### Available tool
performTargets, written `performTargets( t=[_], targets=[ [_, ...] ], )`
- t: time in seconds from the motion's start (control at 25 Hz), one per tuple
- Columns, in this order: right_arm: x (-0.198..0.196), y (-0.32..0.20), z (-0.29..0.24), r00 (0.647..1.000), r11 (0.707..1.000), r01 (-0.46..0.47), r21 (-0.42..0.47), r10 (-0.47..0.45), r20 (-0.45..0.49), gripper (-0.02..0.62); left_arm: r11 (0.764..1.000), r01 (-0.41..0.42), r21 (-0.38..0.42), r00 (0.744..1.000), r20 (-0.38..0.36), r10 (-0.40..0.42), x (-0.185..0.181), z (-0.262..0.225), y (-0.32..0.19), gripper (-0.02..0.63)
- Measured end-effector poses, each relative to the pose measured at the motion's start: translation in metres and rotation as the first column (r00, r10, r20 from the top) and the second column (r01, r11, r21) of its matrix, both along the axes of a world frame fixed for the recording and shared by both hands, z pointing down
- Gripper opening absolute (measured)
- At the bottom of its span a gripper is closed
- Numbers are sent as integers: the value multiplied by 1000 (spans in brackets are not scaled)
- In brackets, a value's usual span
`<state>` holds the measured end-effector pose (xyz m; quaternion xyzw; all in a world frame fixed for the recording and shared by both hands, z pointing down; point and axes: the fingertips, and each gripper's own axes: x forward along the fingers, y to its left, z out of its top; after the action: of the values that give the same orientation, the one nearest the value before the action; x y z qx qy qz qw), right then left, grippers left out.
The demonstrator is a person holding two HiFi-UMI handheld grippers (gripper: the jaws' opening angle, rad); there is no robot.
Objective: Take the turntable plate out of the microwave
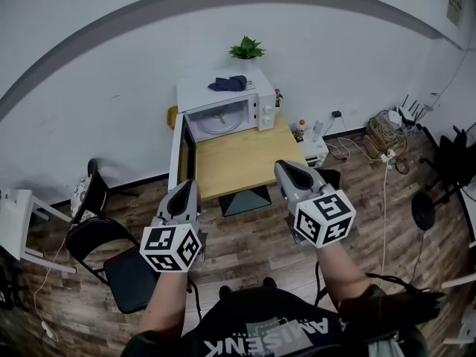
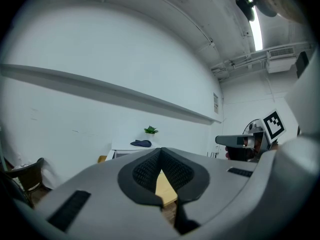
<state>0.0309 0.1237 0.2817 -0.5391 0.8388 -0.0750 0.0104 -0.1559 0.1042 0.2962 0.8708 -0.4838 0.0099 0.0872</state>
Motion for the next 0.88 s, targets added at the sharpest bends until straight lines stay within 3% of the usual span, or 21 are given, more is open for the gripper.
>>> performTargets(
  t=[0.4, 0.88],
  targets=[
    [31, 1, 6, 999, 999, 35, 7, -35, -14, 5, 1000, 18, 7, 1000, 9, -18, 35, 1, -4, 2],
    [62, -13, 22, 997, 997, 76, 2, -76, 24, 5, 999, 30, -35, 999, -42, -32, 69, 8, -24, 2]
  ],
)
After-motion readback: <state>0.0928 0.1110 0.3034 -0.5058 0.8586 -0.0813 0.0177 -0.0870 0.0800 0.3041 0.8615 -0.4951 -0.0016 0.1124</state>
